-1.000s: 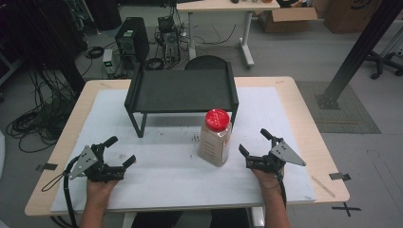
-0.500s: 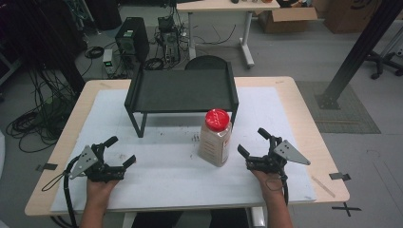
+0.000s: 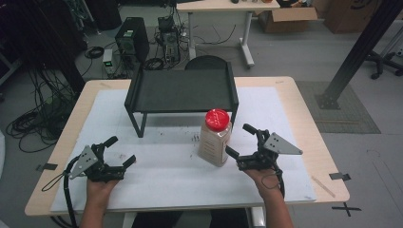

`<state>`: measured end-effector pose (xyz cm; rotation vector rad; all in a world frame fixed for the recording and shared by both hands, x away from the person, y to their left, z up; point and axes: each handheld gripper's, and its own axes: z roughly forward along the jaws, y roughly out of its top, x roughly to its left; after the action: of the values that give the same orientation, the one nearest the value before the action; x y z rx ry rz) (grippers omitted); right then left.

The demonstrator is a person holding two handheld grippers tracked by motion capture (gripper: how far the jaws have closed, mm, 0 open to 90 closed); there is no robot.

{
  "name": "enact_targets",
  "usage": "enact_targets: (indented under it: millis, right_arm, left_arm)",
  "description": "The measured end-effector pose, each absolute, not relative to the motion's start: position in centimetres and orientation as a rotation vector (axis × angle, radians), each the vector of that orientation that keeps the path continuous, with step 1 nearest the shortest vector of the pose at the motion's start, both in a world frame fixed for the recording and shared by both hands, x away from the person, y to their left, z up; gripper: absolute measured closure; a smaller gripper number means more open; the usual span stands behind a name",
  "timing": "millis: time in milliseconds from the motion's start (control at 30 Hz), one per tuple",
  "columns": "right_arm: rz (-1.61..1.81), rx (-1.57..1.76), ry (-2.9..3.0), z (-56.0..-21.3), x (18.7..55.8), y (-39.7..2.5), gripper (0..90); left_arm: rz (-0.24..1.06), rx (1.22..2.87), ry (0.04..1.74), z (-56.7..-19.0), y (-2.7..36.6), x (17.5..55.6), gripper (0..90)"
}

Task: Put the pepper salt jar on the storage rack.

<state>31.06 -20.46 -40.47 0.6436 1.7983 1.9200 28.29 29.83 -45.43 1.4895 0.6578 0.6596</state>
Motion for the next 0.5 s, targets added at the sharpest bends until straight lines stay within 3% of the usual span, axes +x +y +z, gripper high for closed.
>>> enact_targets:
  millis: [500]
  right_arm:
    - [1.944, 0.638, 1.854, -40.14, 31.84, -19.59, 0.0]
  left_arm:
    - [0.659, 1.488, 0.658, -45.43, 29.84, 28.29, 0.2]
